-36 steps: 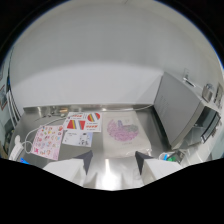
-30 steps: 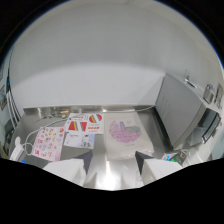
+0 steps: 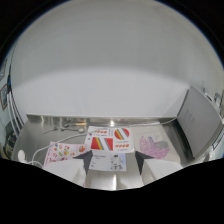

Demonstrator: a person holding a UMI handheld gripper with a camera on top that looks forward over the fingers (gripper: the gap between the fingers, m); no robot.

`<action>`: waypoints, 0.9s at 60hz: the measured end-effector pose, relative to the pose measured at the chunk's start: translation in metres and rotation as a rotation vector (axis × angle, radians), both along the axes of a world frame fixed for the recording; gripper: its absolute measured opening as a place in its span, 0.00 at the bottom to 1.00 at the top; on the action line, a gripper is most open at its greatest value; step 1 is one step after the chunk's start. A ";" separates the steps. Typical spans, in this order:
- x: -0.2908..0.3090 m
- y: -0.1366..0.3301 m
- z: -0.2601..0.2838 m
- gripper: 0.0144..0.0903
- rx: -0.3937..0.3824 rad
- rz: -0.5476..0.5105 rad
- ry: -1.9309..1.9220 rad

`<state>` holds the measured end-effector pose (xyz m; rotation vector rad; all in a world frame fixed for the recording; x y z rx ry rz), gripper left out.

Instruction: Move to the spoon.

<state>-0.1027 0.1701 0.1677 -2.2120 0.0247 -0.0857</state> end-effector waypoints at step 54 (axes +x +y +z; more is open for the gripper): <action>-0.209 0.173 -0.107 0.91 -0.076 0.060 -0.009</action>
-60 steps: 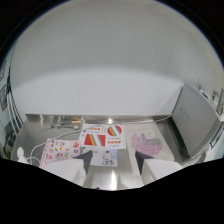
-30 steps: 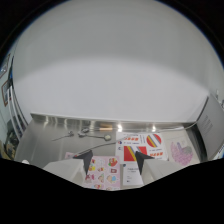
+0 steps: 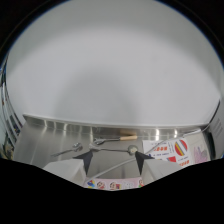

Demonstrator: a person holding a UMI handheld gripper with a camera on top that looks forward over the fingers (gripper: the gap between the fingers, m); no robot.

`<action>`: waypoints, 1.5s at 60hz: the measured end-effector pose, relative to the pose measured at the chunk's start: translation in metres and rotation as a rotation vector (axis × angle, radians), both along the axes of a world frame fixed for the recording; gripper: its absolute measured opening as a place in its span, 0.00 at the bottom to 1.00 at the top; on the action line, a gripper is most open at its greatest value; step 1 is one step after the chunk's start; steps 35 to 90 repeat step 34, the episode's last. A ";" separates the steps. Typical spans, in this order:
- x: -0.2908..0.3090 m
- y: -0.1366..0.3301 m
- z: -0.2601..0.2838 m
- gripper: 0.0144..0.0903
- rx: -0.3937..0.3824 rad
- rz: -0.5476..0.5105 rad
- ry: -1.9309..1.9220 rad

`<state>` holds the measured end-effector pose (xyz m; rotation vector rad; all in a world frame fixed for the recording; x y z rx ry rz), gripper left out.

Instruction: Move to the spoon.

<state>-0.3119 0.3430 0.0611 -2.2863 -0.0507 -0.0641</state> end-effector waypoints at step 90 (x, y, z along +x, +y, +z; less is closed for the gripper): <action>-0.007 0.031 -0.029 0.90 -0.022 -0.028 -0.015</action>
